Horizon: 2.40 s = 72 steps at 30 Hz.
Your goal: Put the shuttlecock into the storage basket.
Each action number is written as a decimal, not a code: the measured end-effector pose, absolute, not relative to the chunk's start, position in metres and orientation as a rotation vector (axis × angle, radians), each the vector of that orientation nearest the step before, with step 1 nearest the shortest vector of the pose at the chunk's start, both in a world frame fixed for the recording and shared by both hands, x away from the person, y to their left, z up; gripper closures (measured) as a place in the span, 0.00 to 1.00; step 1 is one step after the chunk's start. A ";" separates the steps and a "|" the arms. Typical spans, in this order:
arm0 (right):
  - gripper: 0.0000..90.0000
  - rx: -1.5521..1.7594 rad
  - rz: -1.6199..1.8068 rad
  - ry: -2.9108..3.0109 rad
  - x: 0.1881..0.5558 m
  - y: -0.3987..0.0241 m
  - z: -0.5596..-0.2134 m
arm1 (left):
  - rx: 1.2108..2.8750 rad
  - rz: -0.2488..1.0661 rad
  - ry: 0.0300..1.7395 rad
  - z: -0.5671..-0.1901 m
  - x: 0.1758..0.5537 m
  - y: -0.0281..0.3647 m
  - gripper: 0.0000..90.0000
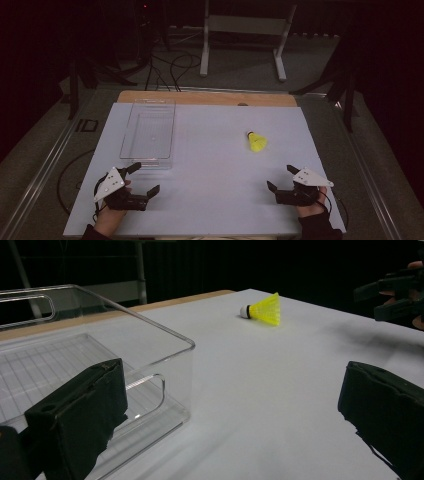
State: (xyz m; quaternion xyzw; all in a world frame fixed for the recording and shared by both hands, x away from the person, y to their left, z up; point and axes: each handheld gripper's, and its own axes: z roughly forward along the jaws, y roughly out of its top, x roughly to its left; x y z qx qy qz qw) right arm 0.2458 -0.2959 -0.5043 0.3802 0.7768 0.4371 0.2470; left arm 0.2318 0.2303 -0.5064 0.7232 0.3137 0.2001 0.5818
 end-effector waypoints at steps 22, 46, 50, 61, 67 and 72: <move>0.09 1.051 1.204 2.194 0.246 -0.294 -0.505 | 1.704 0.461 0.717 -0.505 0.230 0.229 0.00; 0.09 1.067 1.115 2.208 0.242 -0.289 -0.489 | 1.698 0.461 0.718 -0.505 0.230 0.230 0.00; 0.09 1.051 1.097 2.197 0.238 -0.286 -0.476 | 1.701 0.461 0.715 -0.505 0.230 0.229 0.00; 0.08 1.025 1.162 2.137 0.237 -0.282 -0.429 | 1.701 0.460 0.714 -0.505 0.230 0.229 0.00; 0.08 0.963 1.134 2.105 0.244 -0.278 -0.406 | 1.705 0.460 0.712 -0.505 0.230 0.229 0.00; 0.08 0.940 1.113 2.079 0.253 -0.275 -0.395 | 1.703 0.459 0.712 -0.505 0.230 0.229 0.00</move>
